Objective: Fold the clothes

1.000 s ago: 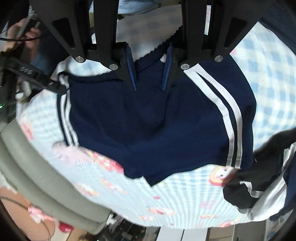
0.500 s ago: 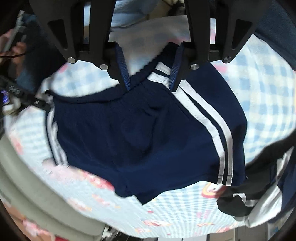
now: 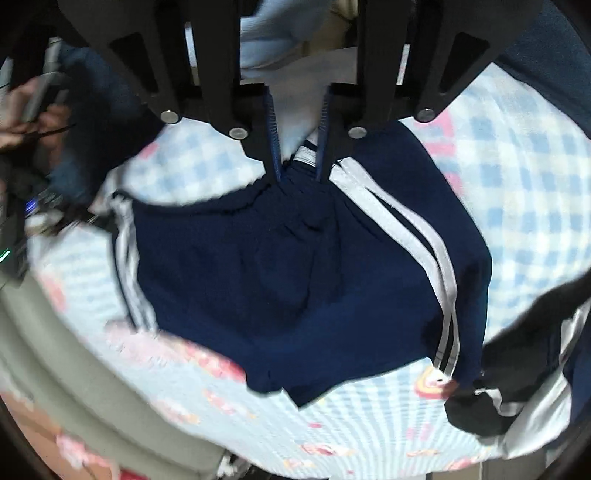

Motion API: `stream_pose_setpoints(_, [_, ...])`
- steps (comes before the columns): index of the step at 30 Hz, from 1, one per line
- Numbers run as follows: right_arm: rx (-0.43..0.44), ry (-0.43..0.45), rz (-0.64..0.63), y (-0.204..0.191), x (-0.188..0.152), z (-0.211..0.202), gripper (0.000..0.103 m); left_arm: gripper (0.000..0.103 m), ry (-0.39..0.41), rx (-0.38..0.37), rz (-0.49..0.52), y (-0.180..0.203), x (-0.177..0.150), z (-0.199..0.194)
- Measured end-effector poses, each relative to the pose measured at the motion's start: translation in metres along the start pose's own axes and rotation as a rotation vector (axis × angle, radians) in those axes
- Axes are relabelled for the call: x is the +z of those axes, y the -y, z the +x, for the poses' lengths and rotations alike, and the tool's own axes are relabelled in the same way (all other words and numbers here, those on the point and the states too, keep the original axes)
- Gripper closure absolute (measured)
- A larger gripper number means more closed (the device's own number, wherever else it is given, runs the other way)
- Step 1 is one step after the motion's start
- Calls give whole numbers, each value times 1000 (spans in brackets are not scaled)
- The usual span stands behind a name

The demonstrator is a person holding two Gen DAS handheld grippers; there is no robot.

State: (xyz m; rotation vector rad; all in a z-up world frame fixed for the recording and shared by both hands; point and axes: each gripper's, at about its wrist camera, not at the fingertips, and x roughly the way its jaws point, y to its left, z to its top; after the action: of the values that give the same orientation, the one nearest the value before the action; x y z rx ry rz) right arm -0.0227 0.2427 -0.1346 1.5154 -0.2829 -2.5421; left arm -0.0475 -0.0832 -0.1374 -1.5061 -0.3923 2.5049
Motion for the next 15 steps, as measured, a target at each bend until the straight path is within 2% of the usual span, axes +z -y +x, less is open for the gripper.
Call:
stream_pose_setpoints(2, [-8,3,2,3,2,-1,55,53,12,43,-52,-19,9,0])
stream_pose_setpoints(3, [-9,3,8,6,2,-1,55,50,19,64,-77,-28,14,0])
stream_pose_setpoints(10, [27,-20,35,16,12,13,54,52,62,213,-258,-94,47,-1])
stream_pose_setpoints(12, [3,-33,2,12,18,15,54,52,74,256,-310,-113,57,-1])
stream_pose_setpoints(15, [-2,-20,-48,4,32,13,53,72,93,319,-385,-140,71,-2])
